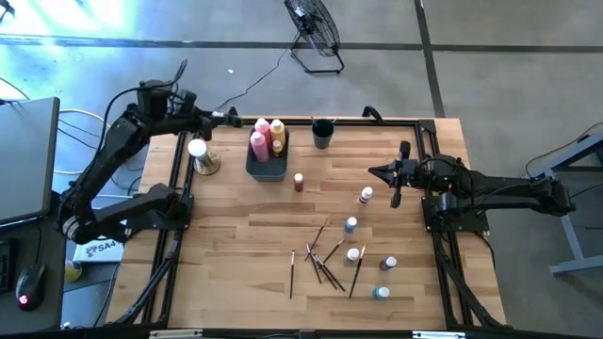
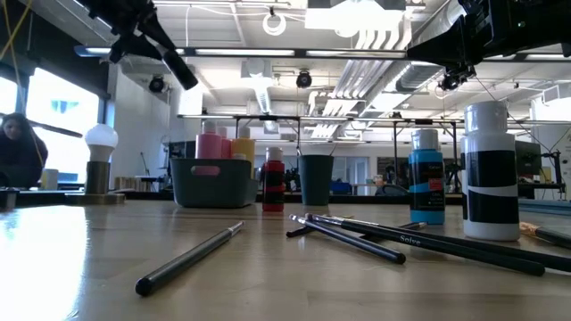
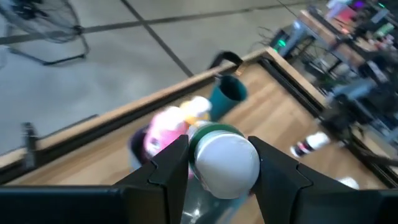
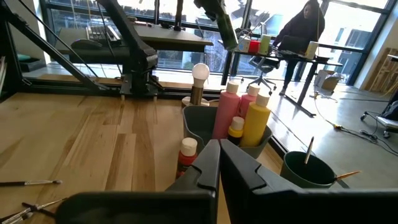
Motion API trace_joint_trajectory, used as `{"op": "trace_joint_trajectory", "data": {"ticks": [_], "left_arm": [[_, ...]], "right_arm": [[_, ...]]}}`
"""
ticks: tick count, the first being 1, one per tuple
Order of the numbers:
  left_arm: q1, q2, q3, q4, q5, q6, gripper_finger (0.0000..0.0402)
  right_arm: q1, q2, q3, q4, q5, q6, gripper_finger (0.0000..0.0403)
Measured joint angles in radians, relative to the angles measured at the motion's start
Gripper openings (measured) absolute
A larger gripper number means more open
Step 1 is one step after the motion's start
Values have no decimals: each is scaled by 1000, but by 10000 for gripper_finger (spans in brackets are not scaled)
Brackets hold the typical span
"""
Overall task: Pick & Place Paint Supplies
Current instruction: Put the small green paint bottle into the green bin
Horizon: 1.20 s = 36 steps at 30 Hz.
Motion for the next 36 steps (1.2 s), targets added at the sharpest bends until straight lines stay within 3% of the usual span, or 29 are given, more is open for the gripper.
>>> {"op": "trace_joint_trajectory", "data": {"ticks": [5,16,20,26,36], "left_arm": [[-167,9,0,0,-108,-31,147],[-620,108,1,0,-567,-113,147],[-734,178,1,1,-717,-154,147],[-809,283,1,0,-803,-221,147],[-814,388,1,-45,-875,-324,147]], "right_arm": [[0,0,0,0,0,0,4],[0,0,0,0,0,0,4],[0,0,0,0,0,0,4],[0,0,0,0,0,1,4],[0,0,0,0,0,1,4]]}}
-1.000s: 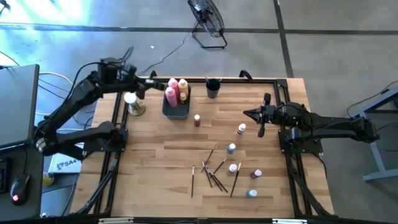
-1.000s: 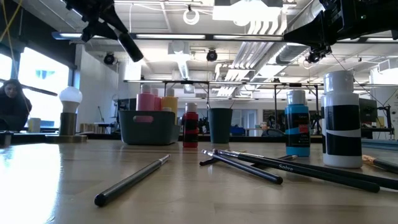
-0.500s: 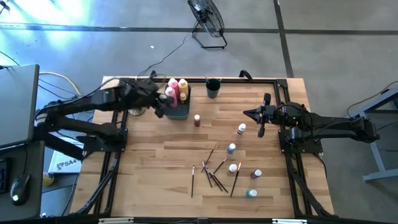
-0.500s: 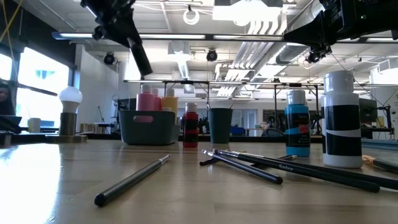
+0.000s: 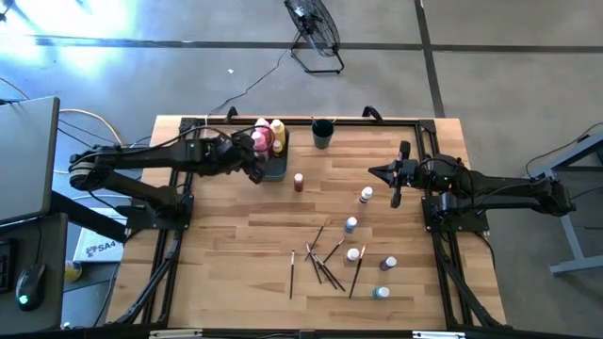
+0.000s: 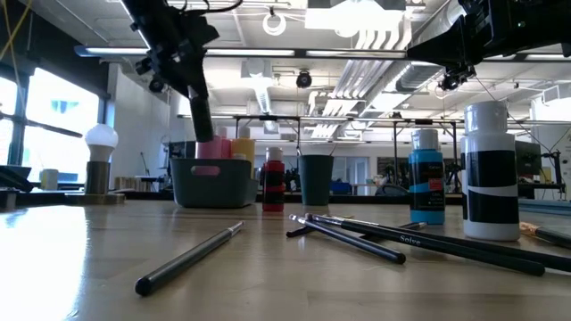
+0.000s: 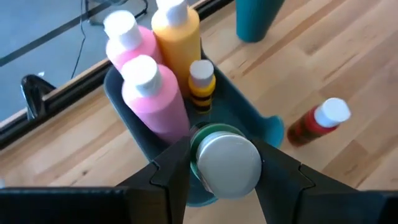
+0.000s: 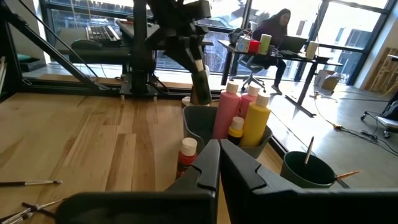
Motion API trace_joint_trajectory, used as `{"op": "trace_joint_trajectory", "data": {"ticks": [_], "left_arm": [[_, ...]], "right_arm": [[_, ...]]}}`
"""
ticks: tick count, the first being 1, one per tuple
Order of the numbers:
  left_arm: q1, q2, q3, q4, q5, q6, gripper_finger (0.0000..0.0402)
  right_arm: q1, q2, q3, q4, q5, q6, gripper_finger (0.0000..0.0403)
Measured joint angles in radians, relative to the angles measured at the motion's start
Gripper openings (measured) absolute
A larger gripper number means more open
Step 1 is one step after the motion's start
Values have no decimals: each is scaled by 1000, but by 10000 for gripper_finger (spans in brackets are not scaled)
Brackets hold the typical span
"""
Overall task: Pick & Place Paint Supplies
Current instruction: Put the small green paint bottle into the green bin
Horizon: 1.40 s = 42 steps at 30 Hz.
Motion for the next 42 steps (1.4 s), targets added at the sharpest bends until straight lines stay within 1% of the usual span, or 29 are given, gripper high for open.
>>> {"op": "trace_joint_trajectory", "data": {"ticks": [4,10,16,19,24,27,30,32,36,42], "left_arm": [[-27,45,0,8,-3,-18,147],[-76,109,0,62,-57,-36,147],[-72,166,0,119,-61,-36,147],[-59,188,0,114,-62,-35,147],[-57,195,-1,119,-90,-34,147],[-56,195,-1,134,-81,-34,147],[-51,195,-1,173,-42,-12,147],[-53,205,-1,178,-52,5,147],[-53,196,-1,109,-92,3,147],[-53,195,0,-63,-95,-124,147]], "right_arm": [[0,0,0,0,0,0,4],[0,0,0,0,0,0,4],[0,0,0,0,0,0,4],[0,1,0,0,0,0,4],[0,1,0,0,0,0,4],[0,1,0,0,0,0,4],[0,1,0,0,0,0,4],[0,1,0,0,0,0,4],[0,1,0,0,0,0,4],[0,1,0,0,0,0,4]]}}
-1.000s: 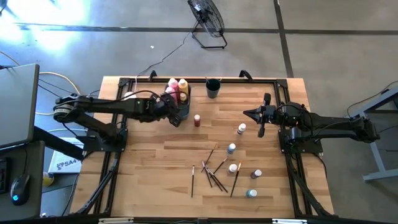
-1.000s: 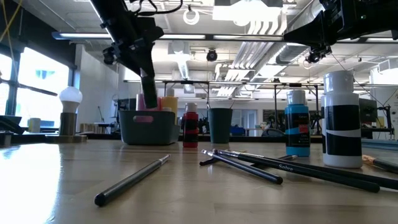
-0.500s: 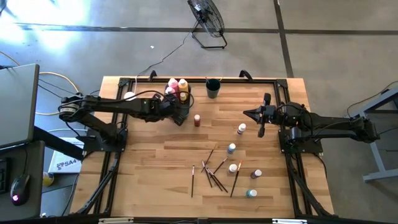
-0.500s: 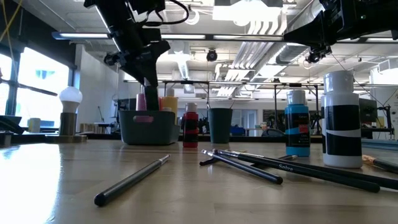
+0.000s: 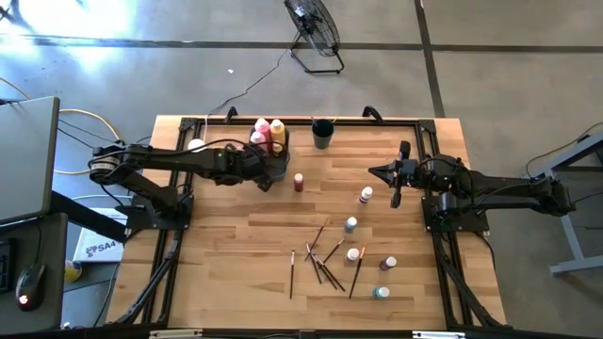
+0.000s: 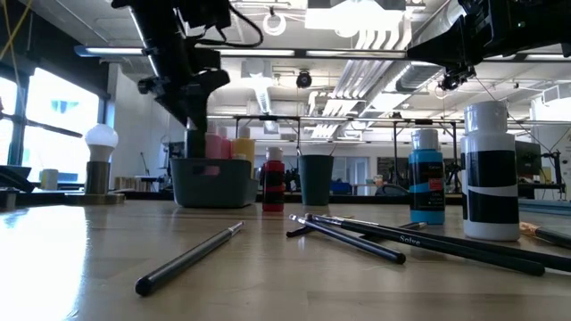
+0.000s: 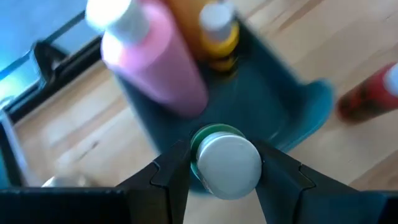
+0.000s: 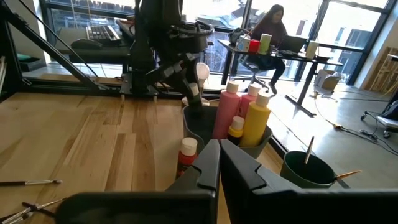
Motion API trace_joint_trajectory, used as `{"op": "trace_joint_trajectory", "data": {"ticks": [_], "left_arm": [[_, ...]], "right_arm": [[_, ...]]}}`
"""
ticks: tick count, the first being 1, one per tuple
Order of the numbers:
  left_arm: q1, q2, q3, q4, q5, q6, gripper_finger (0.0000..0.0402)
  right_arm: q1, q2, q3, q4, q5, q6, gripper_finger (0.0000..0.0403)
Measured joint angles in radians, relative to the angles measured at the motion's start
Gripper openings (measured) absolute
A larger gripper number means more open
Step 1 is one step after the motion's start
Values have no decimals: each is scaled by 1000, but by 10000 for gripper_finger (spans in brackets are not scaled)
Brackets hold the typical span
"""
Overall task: Pick & Place Paint Supplies
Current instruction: Put the small green paint bottle into the green bin
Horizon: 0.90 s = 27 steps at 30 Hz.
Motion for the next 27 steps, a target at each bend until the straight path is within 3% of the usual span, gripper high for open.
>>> {"op": "trace_joint_trajectory", "data": {"ticks": [6,18,27], "left_arm": [[0,0,0,-72,0,-60,147],[8,3,0,-30,-55,-36,146],[91,4,-61,159,79,72,146]], "right_arm": [[0,0,0,0,0,0,4],[0,0,0,0,0,0,4],[0,0,0,0,0,0,4]]}}
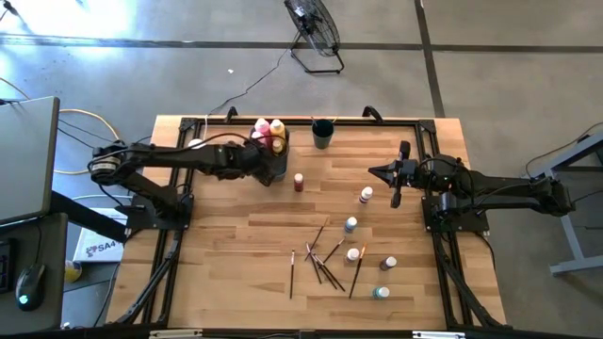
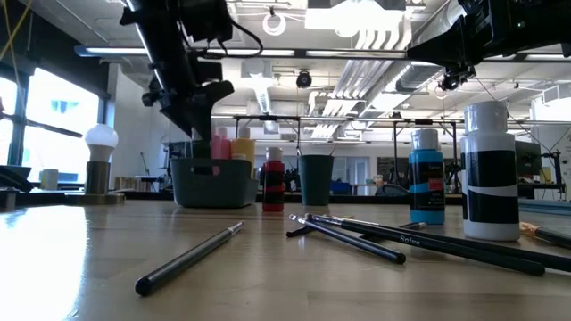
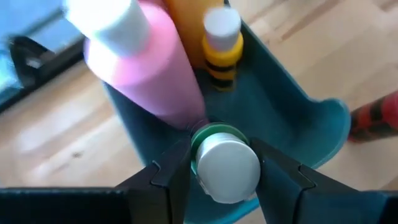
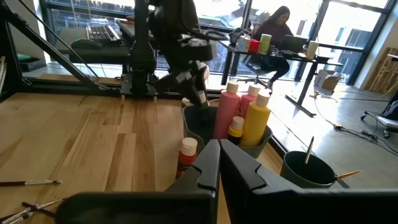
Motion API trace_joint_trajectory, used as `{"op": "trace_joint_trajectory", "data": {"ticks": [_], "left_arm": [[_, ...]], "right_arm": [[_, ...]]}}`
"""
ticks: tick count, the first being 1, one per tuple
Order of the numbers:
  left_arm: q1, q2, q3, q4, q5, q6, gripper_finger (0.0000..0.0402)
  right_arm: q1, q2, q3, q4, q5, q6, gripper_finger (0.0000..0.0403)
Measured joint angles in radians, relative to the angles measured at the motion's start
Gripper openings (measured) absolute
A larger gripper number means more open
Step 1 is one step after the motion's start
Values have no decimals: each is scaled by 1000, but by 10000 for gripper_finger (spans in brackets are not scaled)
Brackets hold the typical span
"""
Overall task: Pick & Place Paint Supplies
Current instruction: Put the small green paint bottle into the green bin
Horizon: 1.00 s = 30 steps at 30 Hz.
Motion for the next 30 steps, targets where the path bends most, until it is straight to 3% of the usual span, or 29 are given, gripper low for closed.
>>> {"op": "trace_joint_trajectory", "data": {"ticks": [5,30], "left_arm": [[42,0,-62,106,123,26,146],[132,55,-66,158,205,62,147]], "right_arm": [[0,0,0,0,0,0,4],[0,0,0,0,0,0,4]]}}
